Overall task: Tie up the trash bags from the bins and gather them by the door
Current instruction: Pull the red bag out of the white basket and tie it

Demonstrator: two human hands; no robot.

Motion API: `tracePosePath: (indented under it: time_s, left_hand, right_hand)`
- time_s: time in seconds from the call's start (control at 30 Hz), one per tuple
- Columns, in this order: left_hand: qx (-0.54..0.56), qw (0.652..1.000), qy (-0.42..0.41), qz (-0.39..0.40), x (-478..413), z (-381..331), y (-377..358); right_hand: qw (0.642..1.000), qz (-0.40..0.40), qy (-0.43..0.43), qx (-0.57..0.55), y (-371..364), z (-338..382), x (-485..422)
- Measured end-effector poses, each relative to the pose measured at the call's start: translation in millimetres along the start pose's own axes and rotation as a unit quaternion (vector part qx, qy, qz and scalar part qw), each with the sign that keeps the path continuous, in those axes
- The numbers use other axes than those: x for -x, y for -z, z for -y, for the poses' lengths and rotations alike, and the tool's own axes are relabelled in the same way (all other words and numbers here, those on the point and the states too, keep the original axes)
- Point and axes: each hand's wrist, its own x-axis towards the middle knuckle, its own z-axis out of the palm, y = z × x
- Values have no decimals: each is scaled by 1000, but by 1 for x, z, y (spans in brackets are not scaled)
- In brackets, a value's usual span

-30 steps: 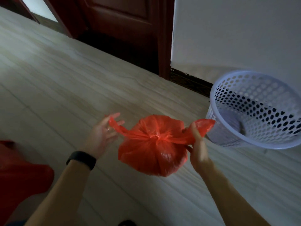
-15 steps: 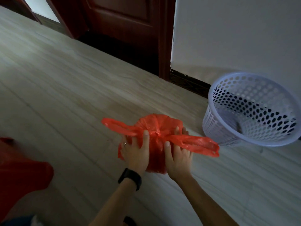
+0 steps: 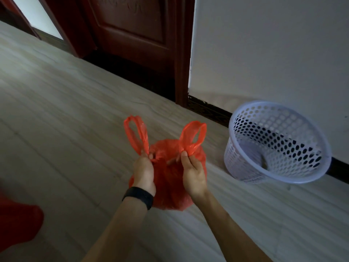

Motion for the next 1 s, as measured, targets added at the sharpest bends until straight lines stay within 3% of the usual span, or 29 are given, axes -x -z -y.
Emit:
tracePosePath:
  time_s: [0.1,0.23,0.43,0.6,0.67,0.8,0.87,1.0]
  left_hand:
    - [-110,993,-31,-12,-1,-33,7]
    - [-152,987,-33,-34,-10,-34,5]
    - [-34,997,39,-54,-4,-6,16]
    - [-114,993,-25,-29,7,-8,7]
    - [-202,977,-74,-16,19,-14,9]
    - [-230,959,-146,74,30,-8,18]
    - [-280,935,-203,73,22,1,19]
    - [-281,916,-280,70,8,7,16]
  right_hand:
    - [995,44,25,90,2,0,1]
    - [992,1,-10,126,10,-17,5]
    - [993,-10,-82,88,25,-39,17]
    - [984,22,-53,167,17,-22,-1]
    - [987,22,-39,152,17,-13,-6]
    - [997,-8,-51,57,14,-10,-13]
    - [997,-4,-75,13,9,-13,-16]
    - [997,8,-46,55,7,-19,-22]
